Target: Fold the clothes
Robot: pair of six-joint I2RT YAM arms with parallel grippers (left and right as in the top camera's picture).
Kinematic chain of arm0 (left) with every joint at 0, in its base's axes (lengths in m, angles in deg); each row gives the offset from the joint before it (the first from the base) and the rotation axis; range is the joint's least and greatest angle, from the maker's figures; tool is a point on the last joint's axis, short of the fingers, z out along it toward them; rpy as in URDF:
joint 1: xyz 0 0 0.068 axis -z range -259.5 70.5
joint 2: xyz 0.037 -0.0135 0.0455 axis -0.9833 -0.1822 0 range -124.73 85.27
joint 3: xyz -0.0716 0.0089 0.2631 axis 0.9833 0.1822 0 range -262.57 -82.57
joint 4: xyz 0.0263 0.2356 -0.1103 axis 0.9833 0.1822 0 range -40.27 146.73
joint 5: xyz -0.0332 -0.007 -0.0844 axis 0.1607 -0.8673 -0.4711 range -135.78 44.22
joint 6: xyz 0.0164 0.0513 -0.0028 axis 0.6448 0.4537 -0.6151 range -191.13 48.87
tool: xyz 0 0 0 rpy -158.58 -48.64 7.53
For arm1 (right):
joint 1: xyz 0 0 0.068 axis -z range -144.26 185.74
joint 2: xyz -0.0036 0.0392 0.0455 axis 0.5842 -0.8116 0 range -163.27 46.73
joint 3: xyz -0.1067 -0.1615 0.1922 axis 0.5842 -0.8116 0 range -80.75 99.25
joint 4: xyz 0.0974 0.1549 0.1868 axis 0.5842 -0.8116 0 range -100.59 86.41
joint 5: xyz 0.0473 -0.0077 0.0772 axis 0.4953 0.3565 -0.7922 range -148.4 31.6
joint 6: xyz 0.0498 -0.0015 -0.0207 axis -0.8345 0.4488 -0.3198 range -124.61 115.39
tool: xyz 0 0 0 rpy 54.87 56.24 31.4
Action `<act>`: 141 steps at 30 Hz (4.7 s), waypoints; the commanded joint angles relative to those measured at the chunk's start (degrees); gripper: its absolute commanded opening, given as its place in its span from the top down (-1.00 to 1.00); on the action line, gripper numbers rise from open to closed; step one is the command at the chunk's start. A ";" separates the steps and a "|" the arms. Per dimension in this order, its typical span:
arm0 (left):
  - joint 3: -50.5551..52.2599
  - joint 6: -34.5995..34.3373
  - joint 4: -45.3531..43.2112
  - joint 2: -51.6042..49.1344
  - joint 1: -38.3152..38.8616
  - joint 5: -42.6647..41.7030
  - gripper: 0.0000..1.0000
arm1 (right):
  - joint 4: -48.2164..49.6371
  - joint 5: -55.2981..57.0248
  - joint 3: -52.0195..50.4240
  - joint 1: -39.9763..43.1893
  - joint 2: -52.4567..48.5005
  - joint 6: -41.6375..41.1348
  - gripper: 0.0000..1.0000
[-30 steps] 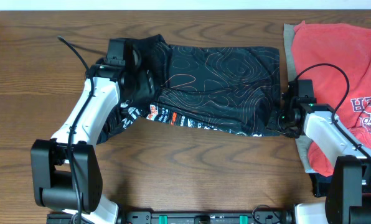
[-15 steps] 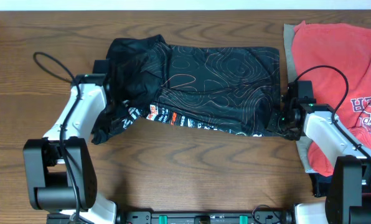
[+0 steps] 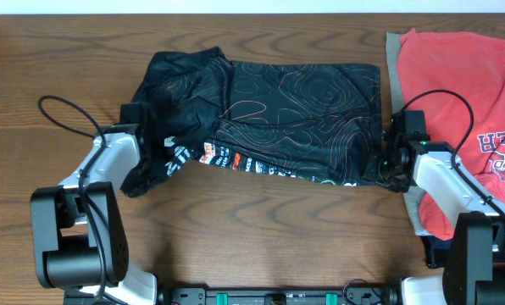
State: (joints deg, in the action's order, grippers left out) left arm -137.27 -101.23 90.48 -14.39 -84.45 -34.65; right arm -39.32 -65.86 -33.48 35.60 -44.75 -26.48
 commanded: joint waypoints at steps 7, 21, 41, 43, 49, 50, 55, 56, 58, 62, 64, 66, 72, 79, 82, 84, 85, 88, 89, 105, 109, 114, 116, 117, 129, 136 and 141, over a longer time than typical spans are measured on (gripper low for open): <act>0.48 -0.70 5.25 -0.44 -9.88 11.56 0.87 | 0.70 0.48 -0.11 -0.24 -0.17 0.76 0.16; 0.48 -0.70 4.37 -0.44 -11.96 8.81 0.83 | 6.73 -6.21 0.61 -0.31 1.81 2.16 0.02; 0.48 -0.66 4.13 -0.44 -11.96 7.89 0.80 | 6.64 1.33 -4.22 -4.87 -0.74 2.60 0.04; 0.48 -0.66 4.13 -0.44 -11.96 7.72 0.79 | 6.82 4.00 -5.05 -5.16 -0.74 2.56 0.05; 0.48 -0.66 4.15 -0.44 -11.96 7.52 0.79 | 6.95 7.45 -6.29 -5.14 -0.74 1.97 0.32; 0.48 -0.66 4.13 -0.44 -11.96 7.52 0.79 | 6.97 7.45 -6.38 -5.14 -0.74 1.97 0.38; 0.48 -0.63 4.20 -0.44 -11.96 7.52 0.79 | 6.75 7.43 -7.28 -5.18 -0.74 1.97 0.88; 0.48 -0.63 4.20 -0.44 -11.96 7.52 0.79 | 6.45 7.37 -7.56 -5.18 -0.74 1.97 0.97; 0.48 -0.52 4.50 -0.44 -11.98 7.58 0.79 | 5.38 7.23 -8.28 -5.18 -0.74 1.97 0.97; 0.48 0.94 5.99 -0.44 -12.02 7.63 0.81 | -0.24 7.28 -8.87 -5.16 -0.74 0.24 0.98; 0.48 0.92 8.00 -0.44 -12.02 7.63 0.79 | -3.78 7.28 -8.87 -5.18 -0.74 -1.33 0.98; 0.48 0.92 10.27 -0.44 -12.02 7.63 0.80 | -7.28 7.26 -8.87 -5.18 -0.74 -3.04 0.98; 0.48 0.87 13.25 -0.42 -12.02 7.98 0.88 | -12.74 8.35 -8.85 -5.16 -0.70 -8.07 0.97; -0.74 0.90 15.58 3.43 -12.00 5.57 0.88 | -10.08 5.27 -6.19 -5.14 -0.48 -5.77 0.96; -2.51 1.36 16.22 8.37 -12.00 4.57 0.86 | -11.43 5.29 -2.47 -5.16 1.05 -4.83 0.85; -4.04 4.26 14.78 12.74 -12.00 -0.24 0.11 | -12.04 5.29 0.63 -5.18 2.93 -4.13 0.63; -4.61 5.73 13.73 14.25 -12.00 -2.93 -0.13 | -12.11 5.25 1.84 -5.18 3.69 -3.78 0.49; -6.25 11.26 9.22 17.66 -11.93 -11.28 -0.34 | -11.85 5.03 5.14 -5.18 6.19 -3.74 -0.11; -6.78 12.96 6.73 18.23 -11.82 -14.51 -0.35 | -11.61 4.74 5.95 -5.18 6.84 -3.69 -0.24; -22.99 27.32 -20.26 -8.04 -4.90 -24.04 -0.58 | -6.67 -5.42 8.13 -5.18 8.87 5.25 -0.33; -27.23 28.02 -26.69 -15.47 -4.44 -24.02 -0.58 | -6.34 -5.44 8.13 -5.18 8.87 5.22 -0.33; -28.33 28.44 -37.66 -21.31 -3.93 -23.98 -0.58 | -6.47 -5.44 8.11 -5.20 8.87 5.22 -0.33; -28.33 28.41 -40.57 -22.99 -3.65 -24.00 -0.58 | -6.43 -5.44 8.11 -5.18 8.87 5.22 -0.33; -28.35 28.41 -41.44 -23.85 -3.48 -24.00 -0.58 | -6.38 -5.44 8.11 -5.18 8.87 5.22 -0.34; -28.37 29.07 -49.81 -30.27 -0.70 -24.00 -0.46 | -3.98 -5.44 8.11 -5.92 8.85 5.25 -0.40; -28.35 29.24 -48.61 -30.34 -0.33 -23.98 0.62 | -1.25 -4.31 8.11 -8.85 8.85 5.22 -0.42; -28.37 28.94 -46.38 -29.81 -0.48 -24.02 0.88 | 1.22 -0.24 8.11 -9.05 8.83 5.20 -0.35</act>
State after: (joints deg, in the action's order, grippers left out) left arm -164.50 -72.56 43.14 -43.85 -84.67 -58.78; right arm -38.92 -69.47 -25.88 27.06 -36.05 -21.91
